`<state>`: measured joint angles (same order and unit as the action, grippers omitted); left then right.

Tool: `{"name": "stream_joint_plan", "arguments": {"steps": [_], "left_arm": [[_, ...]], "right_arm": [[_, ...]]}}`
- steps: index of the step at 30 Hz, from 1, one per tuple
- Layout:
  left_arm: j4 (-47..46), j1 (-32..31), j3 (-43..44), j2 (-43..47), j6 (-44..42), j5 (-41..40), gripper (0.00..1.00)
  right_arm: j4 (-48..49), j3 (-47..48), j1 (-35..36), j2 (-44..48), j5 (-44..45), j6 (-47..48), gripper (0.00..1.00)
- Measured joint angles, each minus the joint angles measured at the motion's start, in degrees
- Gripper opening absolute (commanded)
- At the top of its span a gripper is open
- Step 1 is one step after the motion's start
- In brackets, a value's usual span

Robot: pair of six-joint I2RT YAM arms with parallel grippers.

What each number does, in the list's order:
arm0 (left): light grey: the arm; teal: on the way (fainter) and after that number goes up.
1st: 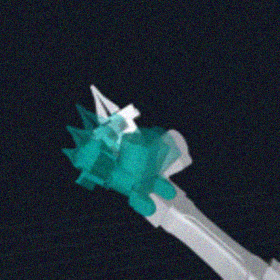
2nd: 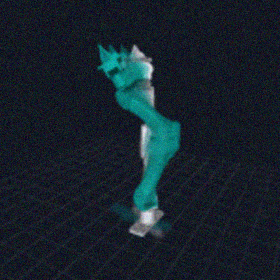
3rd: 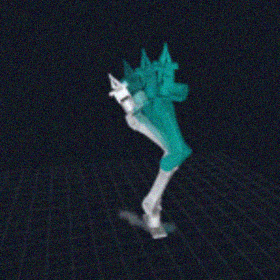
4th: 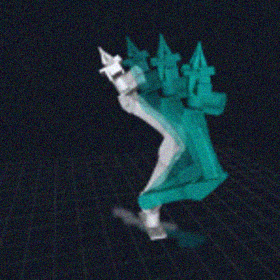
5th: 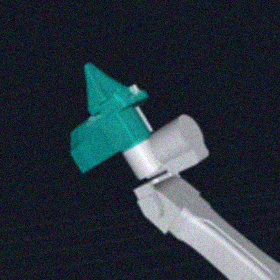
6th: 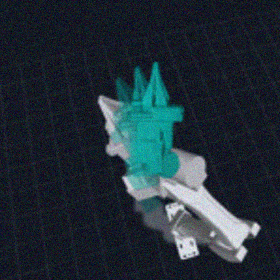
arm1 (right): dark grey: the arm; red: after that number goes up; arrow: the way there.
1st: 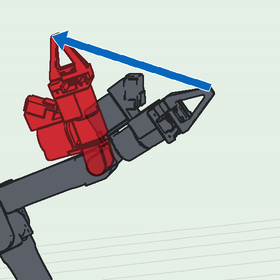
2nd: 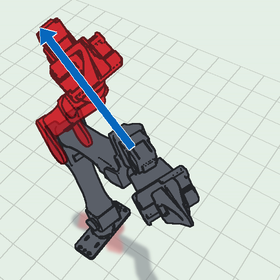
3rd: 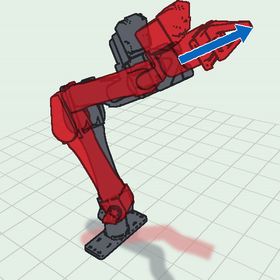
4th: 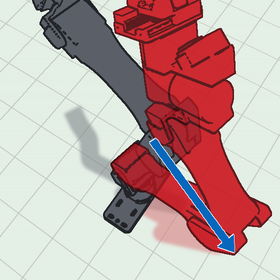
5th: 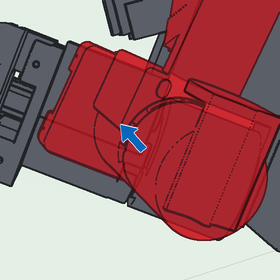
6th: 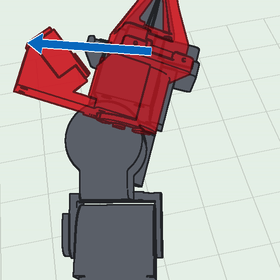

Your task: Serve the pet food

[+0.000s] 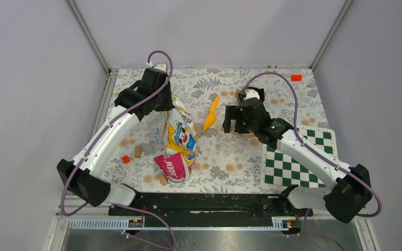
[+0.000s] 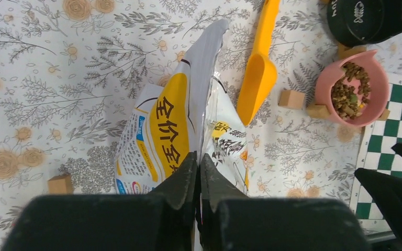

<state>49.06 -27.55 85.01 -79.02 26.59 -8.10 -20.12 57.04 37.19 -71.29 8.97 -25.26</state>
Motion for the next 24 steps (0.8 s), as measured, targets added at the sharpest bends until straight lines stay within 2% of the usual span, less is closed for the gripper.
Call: {"name": "stream_joint_plan", "arguments": {"steps": [8,21,22,24], "left_arm": [[6.8,-0.31,6.84,-4.15,1.53,-4.96,0.0],[6.95,1.68,17.07,-13.18,5.77,-12.81,0.0],[6.82,1.88,17.62,-13.7,5.97,-12.81,0.06],[6.54,2.38,18.32,-14.45,6.21,-12.46,0.4]], "right_arm": [[-3.58,4.61,0.0,-3.06,0.63,-0.44,0.98],[-7.41,8.26,0.04,-4.09,7.41,-0.2,0.97],[-7.69,8.55,0.04,-4.09,8.24,-0.11,0.97],[-8.13,9.6,0.04,-4.09,10.1,0.31,0.97]]}}
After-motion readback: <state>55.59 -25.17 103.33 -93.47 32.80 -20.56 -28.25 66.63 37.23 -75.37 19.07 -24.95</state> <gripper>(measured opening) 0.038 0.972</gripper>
